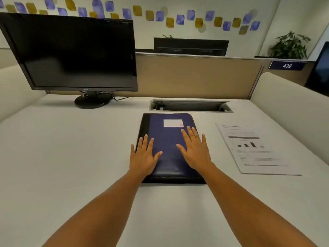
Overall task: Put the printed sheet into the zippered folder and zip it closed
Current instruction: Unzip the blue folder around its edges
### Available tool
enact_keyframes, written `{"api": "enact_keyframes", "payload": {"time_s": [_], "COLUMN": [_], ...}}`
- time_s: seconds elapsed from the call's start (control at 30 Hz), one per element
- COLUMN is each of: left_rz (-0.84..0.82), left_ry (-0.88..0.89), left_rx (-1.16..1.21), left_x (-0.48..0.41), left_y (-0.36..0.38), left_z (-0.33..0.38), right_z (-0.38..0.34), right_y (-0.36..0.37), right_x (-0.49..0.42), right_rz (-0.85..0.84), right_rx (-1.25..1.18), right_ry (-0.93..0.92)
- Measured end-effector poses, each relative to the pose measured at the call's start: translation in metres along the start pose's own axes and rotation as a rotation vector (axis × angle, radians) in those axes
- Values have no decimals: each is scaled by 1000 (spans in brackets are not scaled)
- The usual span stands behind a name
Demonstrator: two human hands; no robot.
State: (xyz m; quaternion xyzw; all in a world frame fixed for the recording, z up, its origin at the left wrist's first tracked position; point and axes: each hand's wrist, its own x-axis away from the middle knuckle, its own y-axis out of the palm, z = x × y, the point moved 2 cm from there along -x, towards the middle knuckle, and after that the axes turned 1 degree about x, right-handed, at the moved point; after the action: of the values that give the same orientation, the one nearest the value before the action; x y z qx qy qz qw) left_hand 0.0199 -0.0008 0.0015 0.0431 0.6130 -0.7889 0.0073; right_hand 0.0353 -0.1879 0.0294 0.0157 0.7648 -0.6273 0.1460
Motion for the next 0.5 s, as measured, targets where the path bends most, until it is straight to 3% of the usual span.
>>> {"api": "enact_keyframes", "payload": {"time_s": [0.13,0.5], "left_rz": [-109,-105], "left_ry": [-37,-42], "left_rx": [16,16], "left_x": [7,8], "left_y": [18,22], "left_z": [-7,-9], "right_z": [3,15], "right_y": [13,36], "right_x": [13,24], "right_rz": [-80,-158], "right_rx": [-8,-106], "right_ry": [32,167]}}
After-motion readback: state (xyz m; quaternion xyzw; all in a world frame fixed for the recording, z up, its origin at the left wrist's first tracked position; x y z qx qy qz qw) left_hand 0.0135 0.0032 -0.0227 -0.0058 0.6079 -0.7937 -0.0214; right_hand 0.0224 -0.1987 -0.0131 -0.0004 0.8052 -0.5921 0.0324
